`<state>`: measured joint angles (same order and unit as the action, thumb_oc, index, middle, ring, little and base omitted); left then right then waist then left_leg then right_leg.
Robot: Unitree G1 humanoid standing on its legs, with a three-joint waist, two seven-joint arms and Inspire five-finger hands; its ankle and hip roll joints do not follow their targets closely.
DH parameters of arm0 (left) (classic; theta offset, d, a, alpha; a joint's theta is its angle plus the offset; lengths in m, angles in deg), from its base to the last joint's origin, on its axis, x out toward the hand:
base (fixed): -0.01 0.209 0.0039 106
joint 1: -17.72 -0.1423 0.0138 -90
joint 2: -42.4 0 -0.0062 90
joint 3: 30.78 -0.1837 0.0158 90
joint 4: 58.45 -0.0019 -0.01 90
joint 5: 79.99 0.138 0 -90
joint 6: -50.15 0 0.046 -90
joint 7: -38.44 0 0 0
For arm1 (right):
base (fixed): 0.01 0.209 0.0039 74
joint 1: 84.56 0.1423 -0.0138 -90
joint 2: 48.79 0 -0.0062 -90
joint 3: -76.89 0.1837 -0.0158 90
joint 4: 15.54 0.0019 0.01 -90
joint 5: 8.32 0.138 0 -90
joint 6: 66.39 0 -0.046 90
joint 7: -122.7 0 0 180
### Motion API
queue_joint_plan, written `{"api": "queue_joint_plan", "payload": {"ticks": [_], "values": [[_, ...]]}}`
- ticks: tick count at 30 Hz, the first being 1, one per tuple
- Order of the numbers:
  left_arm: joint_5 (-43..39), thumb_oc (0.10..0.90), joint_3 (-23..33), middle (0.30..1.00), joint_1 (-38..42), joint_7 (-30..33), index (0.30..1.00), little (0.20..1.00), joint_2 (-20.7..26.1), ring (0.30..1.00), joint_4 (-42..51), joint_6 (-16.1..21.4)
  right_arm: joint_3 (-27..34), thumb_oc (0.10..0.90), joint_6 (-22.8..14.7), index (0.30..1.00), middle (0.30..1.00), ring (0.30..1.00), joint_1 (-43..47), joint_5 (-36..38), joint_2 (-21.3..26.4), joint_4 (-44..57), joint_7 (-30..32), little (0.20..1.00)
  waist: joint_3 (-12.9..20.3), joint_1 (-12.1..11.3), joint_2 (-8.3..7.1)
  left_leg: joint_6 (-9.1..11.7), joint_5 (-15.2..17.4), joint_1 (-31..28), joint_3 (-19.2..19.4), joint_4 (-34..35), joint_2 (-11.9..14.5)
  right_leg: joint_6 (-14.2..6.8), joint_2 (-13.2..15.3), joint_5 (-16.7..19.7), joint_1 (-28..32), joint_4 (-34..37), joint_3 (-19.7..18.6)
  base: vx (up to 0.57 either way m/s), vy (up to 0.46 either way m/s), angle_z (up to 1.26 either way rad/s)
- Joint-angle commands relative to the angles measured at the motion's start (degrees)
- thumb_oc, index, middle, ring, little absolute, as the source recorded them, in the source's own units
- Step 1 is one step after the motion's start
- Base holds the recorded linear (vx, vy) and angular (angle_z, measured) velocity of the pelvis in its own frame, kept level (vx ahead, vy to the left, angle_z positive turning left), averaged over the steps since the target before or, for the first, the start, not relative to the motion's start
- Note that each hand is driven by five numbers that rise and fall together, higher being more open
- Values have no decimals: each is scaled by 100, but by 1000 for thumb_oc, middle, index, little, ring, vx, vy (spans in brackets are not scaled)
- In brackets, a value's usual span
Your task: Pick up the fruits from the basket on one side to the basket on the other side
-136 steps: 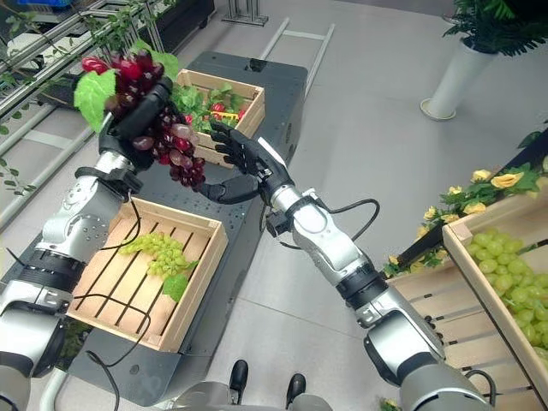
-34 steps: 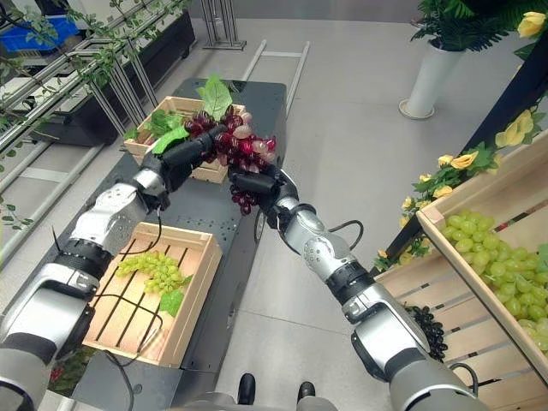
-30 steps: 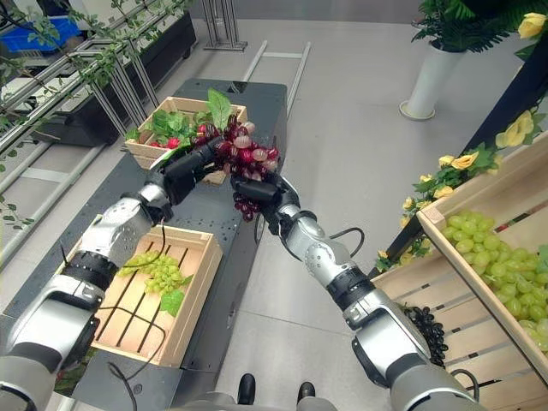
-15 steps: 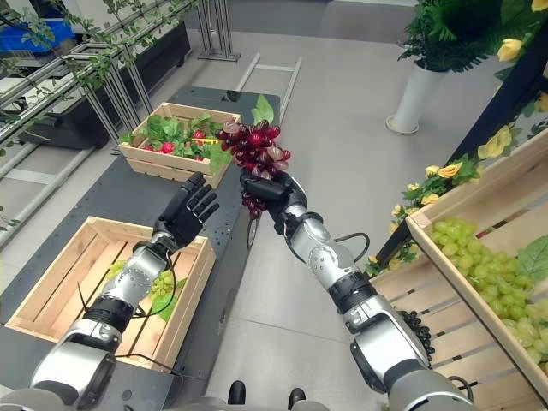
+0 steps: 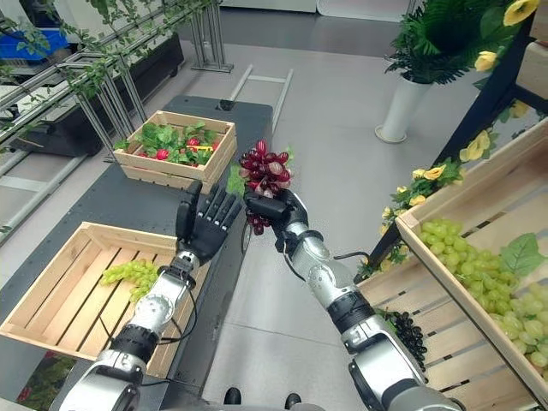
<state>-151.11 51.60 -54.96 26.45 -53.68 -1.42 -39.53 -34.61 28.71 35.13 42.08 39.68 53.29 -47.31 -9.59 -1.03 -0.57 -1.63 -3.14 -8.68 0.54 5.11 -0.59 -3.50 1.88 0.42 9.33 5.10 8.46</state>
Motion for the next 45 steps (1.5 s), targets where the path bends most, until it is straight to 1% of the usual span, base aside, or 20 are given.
{"api": "queue_joint_plan", "payload": {"ticks": [1,2,3,6,7,8,10,14,16,21,23,30,31,34,38,39,40,42,43,45], "values": [[1286,800,-265,900,-18,238,900,900,136,900,-415,654,570,400,-978,300,300,300,-162,-620,23,667,-400,300,840,-4,-79,-16,595,46,165,-11,-230,161,-115,-2,-149,-10,-107,3,12,-5],[1369,800,-259,900,-80,273,900,900,154,900,-428,664,591,400,-991,300,300,300,-244,-662,47,703,-420,300,833,1,-78,-20,596,47,179,-11,-229,159,-117,1,-154,-10,-116,7,17,-11],[1741,800,-244,900,-305,392,900,900,221,900,-456,716,672,400,-1063,300,300,300,-550,-869,138,808,-494,300,795,27,-82,-32,596,51,229,-11,-222,147,-122,18,-173,-10,-145,9,11,-15],[2095,800,-255,900,-682,515,900,900,279,900,-423,799,793,400,-1165,300,300,300,-1089,-1105,282,936,-684,300,732,71,-98,-44,596,52,324,-11,-210,121,-131,59,-204,-10,-205,13,9,-14],[2096,800,-256,900,-685,516,900,900,278,900,-421,799,793,400,-1165,300,300,300,-1093,-1106,282,938,-684,300,734,68,-98,-44,596,52,326,-11,-209,121,-131,59,-204,-10,-207,19,6,-13],[2442,800,-283,900,-907,591,900,900,312,900,-403,925,859,400,-1184,300,300,300,-1396,-1198,371,939,-799,300,676,102,-117,-52,599,50,398,-11,-200,106,-138,87,-223,-10,-248,17,5,-11],[2658,800,-339,900,-1090,638,900,900,364,900,-383,993,915,400,-1253,300,300,300,-1669,-1273,442,878,-875,300,618,135,-138,-63,604,50,482,-11,-189,91,-144,118,-252,-10,-285,20,6,-15],[2717,800,-389,900,-1233,623,900,900,390,900,-377,1065,994,400,-1258,300,300,300,-1951,-1187,491,752,-959,300,522,195,-171,-85,612,55,600,-11,-179,74,-162,168,-299,-10,-366,11,5,-25],[2749,800,-426,900,-1312,488,900,900,376,900,-327,1227,1014,400,-1289,300,300,300,-2157,-1231,480,610,-1016,300,458,242,-184,-99,620,65,655,-11,-176,68,-177,199,-332,-10,-420,15,10,-24],[3258,800,-593,900,-1442,514,900,900,458,900,-123,1426,1041,400,-1357,300,300,300,-2488,-1337,403,396,-899,300,329,326,-212,-128,636,94,733,-11,-165,56,-207,252,-397,-10,-535,1,-1,-16],[3354,800,-708,900,-1367,496,900,900,536,900,-72,1514,1034,400,-1440,300,300,300,-2592,-1218,364,214,-838,300,215,383,-223,-147,621,147,776,-11,-153,49,-220,298,-467,-10,-596,-37,-9,-22],[3376,800,-822,900,-1391,445,900,900,519,900,-53,1438,1052,400,-1542,300,300,300,-2861,-988,174,-44,-965,300,74,508,-243,-164,613,203,834,-11,-122,42,-265,333,-572,-49,-714,3,-17,-10],[3361,800,-869,900,-1391,462,900,900,517,900,-45,1434,1066,400,-1681,300,300,300,-2918,-983,138,-84,-944,300,30,544,-242,-164,601,258,842,-11,-116,39,-278,345,-647,-69,-734,-4,-24,-3],[3234,800,-926,900,-1333,499,900,900,494,900,-17,1431,1089,400,-1852,300,300,300,-2896,-990,148,-105,-864,300,-58,583,-232,-164,571,370,870,-11,-105,43,-301,350,-805,-142,-786,-22,-9,-4],[3152,800,-1035,900,-1110,601,900,900,521,900,188,1524,1127,400,-2138,300,300,300,-2700,-1001,226,-72,-629,300,-428,630,-248,-190,513,691,953,-144,-89,78,-337,297,-1239,-484,-871,-116,12,-23],[3119,800,-1073,900,-1057,624,900,900,553,900,268,1553,1136,400,-2216,300,300,300,-2668,-1034,241,-17,-580,300,-546,649,-266,-196,563,849,986,-348,-79,84,-339,238,-1403,-700,-867,-207,0,-17],[3108,800,-1168,900,-932,697,900,900,612,900,474,1572,1194,400,-2350,300,300,300,-2621,-1054,307,111,-449,300,-829,674,-333,-190,695,1226,1025,-917,-64,93,-320,180,-1651,-997,-841,-221,-18,-20],[3141,800,-1236,900,-828,801,900,900,622,900,588,1581,1297,400,-2482,300,300,300,-2557,-1049,394,148,-320,300,-1071,697,-397,-196,826,1552,1096,-1418,-33,116,-289,168,-1870,-1221,-784,-212,-26,-10],[3086,800,-1314,900,-702,886,900,900,612,900,650,1575,1417,400,-2626,300,300,300,-2451,-973,498,124,-217,300,-1243,707,-410,-198,917,1827,1103,-1751,-26,143,-279,148,-2072,-1418,-736,-199,-11,8],[3010,800,-1398,900,-564,897,900,900,622,900,721,1581,1534,400,-2867,300,300,300,-2317,-885,603,94,-81,300,-1420,697,-400,-209,1017,2120,1055,-2098,-59,162,-277,83,-2318,-1685,-686,-151,-10,7]]}}
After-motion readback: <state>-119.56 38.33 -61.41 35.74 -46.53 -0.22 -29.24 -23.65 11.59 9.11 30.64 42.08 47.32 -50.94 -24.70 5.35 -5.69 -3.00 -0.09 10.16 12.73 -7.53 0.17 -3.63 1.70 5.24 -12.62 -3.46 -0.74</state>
